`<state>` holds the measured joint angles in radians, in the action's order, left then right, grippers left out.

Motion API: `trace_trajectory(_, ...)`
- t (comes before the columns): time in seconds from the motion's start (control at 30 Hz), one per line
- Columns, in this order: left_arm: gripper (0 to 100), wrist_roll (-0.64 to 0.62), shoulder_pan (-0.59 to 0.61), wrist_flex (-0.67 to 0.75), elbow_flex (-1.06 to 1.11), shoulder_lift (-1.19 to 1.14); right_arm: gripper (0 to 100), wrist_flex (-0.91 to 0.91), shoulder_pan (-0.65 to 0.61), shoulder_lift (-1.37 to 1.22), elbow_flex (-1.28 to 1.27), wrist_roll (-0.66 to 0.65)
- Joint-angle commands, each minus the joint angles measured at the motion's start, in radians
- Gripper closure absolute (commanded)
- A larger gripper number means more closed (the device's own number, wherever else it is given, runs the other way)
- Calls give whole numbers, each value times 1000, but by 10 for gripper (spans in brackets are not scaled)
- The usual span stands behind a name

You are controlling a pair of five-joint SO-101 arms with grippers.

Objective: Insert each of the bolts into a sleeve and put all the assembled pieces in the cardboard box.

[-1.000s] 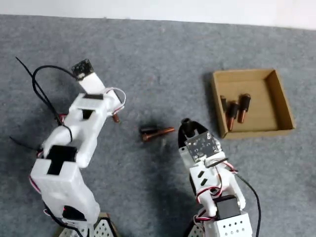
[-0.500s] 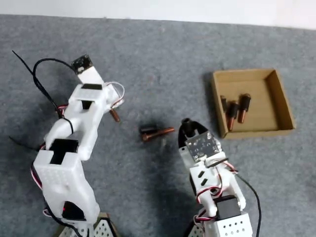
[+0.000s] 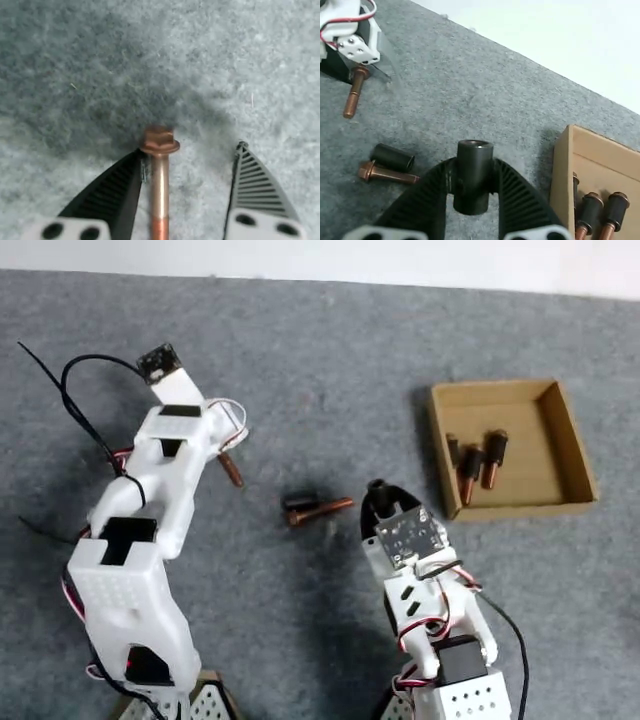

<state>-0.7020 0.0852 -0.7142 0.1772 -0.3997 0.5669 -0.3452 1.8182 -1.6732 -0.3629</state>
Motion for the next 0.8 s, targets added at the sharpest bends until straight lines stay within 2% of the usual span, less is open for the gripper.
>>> trace_trajectory(0.0,734,8,18,-12,-64,12,993,1,10,18,-91,11)
trace_trajectory(0.17,734,8,18,-17,-84,-28,993,1,10,18,-91,11)
trace_trajectory(0.27,736,8,18,-86,-150,-84,993,1,10,18,-91,11)
trace_trajectory(0.4,836,8,18,-218,-255,-133,993,1,10,18,-91,11)
trace_trajectory(0.53,984,8,22,-259,-309,-162,993,-2,21,18,-91,11)
trace_trajectory(0.77,996,8,22,-259,-309,-162,993,-2,21,18,-91,11)
